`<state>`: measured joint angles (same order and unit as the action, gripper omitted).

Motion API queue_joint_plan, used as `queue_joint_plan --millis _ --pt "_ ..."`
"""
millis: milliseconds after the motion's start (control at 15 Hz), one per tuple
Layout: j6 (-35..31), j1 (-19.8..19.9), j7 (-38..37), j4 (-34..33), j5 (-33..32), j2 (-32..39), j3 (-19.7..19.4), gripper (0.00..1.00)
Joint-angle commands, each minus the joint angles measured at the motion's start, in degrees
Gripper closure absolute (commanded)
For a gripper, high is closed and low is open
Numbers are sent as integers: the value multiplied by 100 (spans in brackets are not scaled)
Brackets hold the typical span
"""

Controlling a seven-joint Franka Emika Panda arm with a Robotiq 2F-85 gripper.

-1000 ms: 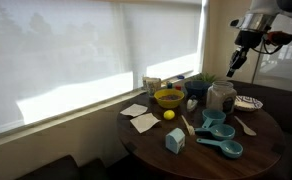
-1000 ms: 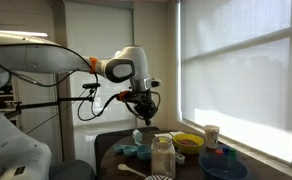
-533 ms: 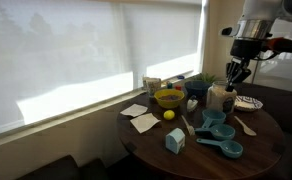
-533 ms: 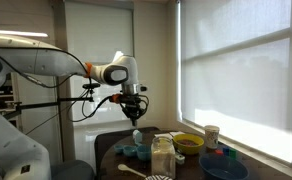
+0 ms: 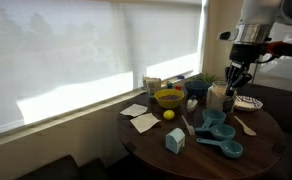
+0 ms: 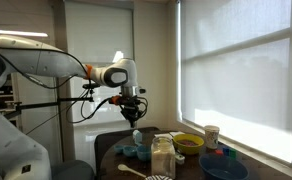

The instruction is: Pick up three pinches of sugar from the sugar jar and put each pinch into a different blue scoop of the three blue scoops on the table

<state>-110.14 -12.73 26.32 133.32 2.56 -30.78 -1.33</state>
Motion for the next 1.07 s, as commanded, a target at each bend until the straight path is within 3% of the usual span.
queue_joint_plan --millis 0,467,1000 --pt "-135 -110 184 212 224 34 58 99" --pt "-439 -408 684 698 360 272 142 99" --pt "-1013 -350 625 894 288 605 278 99"
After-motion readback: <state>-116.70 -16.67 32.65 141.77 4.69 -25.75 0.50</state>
